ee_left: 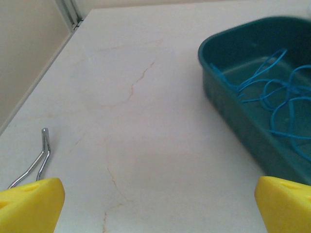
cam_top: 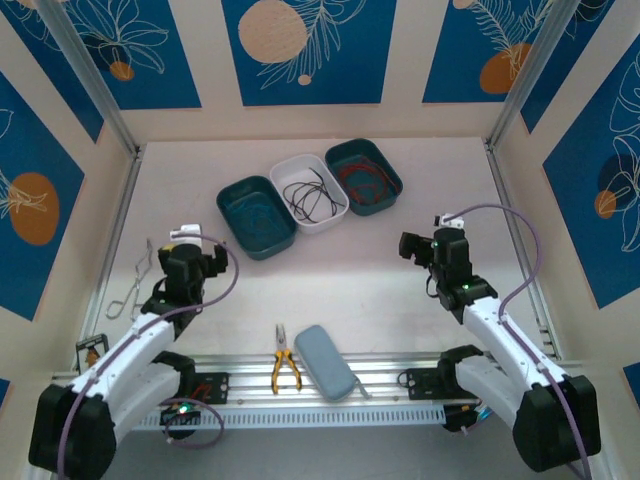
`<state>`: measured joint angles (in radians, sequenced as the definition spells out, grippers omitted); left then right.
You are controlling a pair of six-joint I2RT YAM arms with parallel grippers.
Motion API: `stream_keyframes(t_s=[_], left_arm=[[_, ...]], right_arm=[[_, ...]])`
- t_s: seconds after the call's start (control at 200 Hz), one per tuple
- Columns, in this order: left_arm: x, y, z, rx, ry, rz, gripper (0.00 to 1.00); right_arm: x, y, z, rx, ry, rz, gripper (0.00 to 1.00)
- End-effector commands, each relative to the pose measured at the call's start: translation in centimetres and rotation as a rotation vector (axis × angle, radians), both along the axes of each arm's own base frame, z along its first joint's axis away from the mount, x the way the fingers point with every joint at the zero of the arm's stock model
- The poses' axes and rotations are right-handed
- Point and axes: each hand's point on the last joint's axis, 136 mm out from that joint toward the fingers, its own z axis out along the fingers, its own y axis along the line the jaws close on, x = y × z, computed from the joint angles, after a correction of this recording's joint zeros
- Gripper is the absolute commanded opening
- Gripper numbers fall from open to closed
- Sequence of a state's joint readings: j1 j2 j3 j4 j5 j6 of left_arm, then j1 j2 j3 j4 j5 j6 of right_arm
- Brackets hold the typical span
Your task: Untangle the cables
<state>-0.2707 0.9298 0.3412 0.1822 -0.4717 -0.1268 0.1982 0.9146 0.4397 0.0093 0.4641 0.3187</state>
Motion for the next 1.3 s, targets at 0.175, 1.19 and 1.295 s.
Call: stream_keyframes(t_s=[0.175,1.19,1.295], left_arm=[[3.3,0.7,0.8,0.021,-0.225,-0.051,1.00],[8.6,-2.2,-3.9,-0.075,-0.107,-0.329,1.00],[8.6,-2.2,-4.0,-0.074,-0.106,-0.329,1.00]], right_arm=[[4.4,0.3,1.2,-0.008,-0.219,0.134,0.99],[8.3,0.8,-4.3,0.028,-0.160,0.297,0.99],[8.3,0.8,-4.3,0.027,-0.160,0.296,0.99]])
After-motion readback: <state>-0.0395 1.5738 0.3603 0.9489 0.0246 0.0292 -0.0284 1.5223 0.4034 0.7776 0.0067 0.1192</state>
